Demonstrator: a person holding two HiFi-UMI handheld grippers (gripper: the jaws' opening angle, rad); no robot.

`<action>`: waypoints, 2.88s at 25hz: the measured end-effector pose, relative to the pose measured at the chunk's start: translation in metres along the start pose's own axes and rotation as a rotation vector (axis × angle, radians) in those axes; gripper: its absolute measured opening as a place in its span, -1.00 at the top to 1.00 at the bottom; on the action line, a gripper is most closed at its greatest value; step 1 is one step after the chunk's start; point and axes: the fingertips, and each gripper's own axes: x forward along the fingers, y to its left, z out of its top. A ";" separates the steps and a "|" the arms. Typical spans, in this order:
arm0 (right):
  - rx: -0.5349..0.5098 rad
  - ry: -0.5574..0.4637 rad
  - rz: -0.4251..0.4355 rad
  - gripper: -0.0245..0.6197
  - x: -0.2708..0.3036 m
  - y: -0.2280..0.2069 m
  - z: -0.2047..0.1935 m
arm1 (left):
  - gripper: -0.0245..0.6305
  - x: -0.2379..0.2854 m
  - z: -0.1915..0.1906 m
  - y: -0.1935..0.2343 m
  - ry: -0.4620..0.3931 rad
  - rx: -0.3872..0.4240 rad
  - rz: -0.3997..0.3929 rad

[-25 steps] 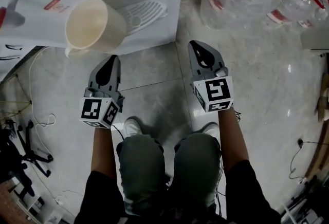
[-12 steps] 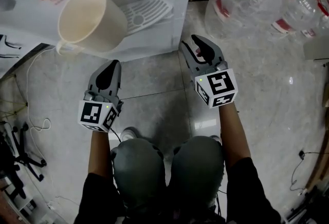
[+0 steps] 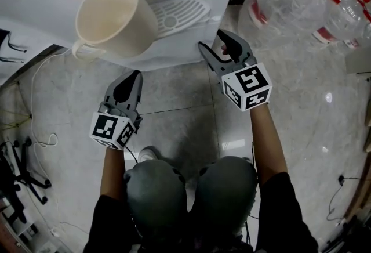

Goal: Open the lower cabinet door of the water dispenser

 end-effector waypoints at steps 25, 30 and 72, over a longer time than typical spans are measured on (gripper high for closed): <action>-0.037 0.041 -0.082 0.27 -0.003 0.006 -0.001 | 0.89 0.004 -0.017 -0.003 0.033 0.037 -0.071; -0.079 0.051 -0.090 0.30 -0.011 0.012 -0.006 | 0.89 0.003 -0.016 -0.006 0.029 0.038 -0.074; 0.124 0.264 -0.296 0.33 -0.083 0.108 -0.028 | 0.89 -0.129 0.002 -0.069 0.343 -0.011 -0.289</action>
